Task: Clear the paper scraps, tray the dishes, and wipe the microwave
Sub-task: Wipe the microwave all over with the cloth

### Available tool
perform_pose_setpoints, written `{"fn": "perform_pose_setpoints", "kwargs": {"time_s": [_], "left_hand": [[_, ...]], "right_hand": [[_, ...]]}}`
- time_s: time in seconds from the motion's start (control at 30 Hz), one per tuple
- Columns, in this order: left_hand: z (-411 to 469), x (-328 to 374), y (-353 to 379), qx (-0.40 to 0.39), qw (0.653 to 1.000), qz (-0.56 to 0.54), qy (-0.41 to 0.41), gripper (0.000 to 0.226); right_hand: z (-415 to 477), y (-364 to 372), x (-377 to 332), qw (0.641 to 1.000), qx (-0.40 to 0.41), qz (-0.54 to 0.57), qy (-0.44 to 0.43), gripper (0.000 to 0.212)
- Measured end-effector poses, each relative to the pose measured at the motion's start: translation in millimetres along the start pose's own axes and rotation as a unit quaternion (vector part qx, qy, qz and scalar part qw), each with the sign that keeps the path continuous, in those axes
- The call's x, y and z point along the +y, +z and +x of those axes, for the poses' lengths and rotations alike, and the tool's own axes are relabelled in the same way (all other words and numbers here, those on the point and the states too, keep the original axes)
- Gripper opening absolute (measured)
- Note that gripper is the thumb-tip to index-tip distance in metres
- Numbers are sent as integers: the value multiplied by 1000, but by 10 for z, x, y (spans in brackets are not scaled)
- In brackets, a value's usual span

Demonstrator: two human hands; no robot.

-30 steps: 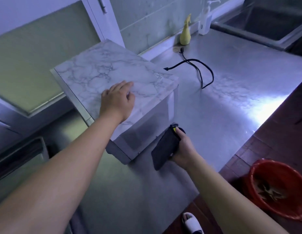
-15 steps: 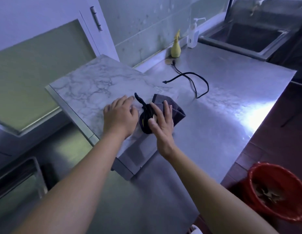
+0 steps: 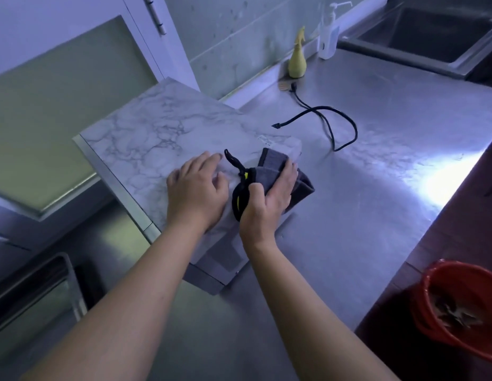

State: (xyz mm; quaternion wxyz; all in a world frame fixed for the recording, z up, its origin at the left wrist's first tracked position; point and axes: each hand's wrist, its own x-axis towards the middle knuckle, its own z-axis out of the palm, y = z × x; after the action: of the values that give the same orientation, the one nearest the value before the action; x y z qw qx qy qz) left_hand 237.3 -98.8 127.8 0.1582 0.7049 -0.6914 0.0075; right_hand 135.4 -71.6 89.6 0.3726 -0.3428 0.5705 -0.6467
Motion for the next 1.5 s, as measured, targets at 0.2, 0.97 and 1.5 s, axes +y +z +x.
{"fn": "perform_pose_setpoints", "kwargs": {"time_s": [0.2,0.97,1.5], "left_hand": [[-12,-1,4,6,1000,0,5,45],[-30,14,-28,-7,1000,-17,-21,45],[-20,24,-28,6,1000,-17,-13,44]], "right_hand": [[-14,78,106,996,30,-71,-38,80],[300,-245,1325,965,31,30,257,56],[-414,-355,767,766,-81,256,584,52]]}}
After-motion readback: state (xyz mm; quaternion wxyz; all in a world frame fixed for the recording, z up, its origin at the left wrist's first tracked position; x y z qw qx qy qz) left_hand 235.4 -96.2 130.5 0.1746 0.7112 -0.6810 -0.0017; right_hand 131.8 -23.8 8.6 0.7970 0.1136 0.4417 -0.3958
